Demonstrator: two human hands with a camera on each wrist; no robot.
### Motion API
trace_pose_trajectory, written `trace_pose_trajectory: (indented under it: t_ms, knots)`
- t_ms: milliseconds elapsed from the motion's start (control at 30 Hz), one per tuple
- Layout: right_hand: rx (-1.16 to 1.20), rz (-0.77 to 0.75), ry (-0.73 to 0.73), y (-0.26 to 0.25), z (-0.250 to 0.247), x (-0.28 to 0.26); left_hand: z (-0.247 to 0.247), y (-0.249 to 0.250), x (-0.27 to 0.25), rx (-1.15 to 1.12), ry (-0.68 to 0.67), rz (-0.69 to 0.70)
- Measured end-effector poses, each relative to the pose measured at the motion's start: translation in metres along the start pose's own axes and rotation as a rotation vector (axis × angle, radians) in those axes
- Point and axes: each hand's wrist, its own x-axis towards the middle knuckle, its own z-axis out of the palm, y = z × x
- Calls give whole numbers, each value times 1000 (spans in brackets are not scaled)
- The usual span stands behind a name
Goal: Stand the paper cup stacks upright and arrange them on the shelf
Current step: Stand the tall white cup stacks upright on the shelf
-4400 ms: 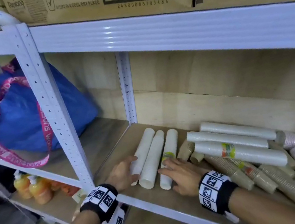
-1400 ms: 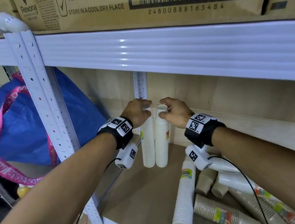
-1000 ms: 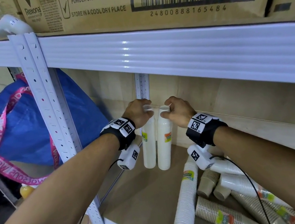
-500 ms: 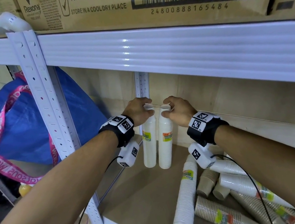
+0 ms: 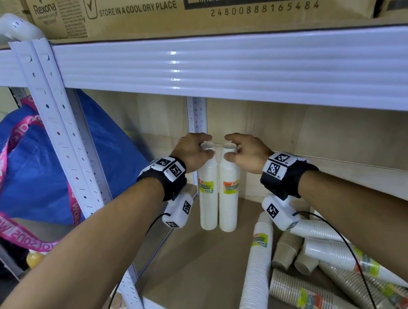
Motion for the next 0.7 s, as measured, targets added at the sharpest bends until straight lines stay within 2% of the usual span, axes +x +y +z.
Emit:
trace_pose_trajectory:
  t_ms: [233, 467, 600, 700]
  knots:
    - [-53, -18, 13, -3, -1, -1, 0, 2, -2, 15, 36, 39]
    - [-20, 29, 20, -3, -5, -10, -4, 8, -6, -39, 24, -18]
    - [-65, 44, 8, 3, -25, -25, -13, 24, -10, -7, 81, 40]
    - [-104, 74, 16, 11, -49, -42, -15, 44, -15, -76, 115, 83]
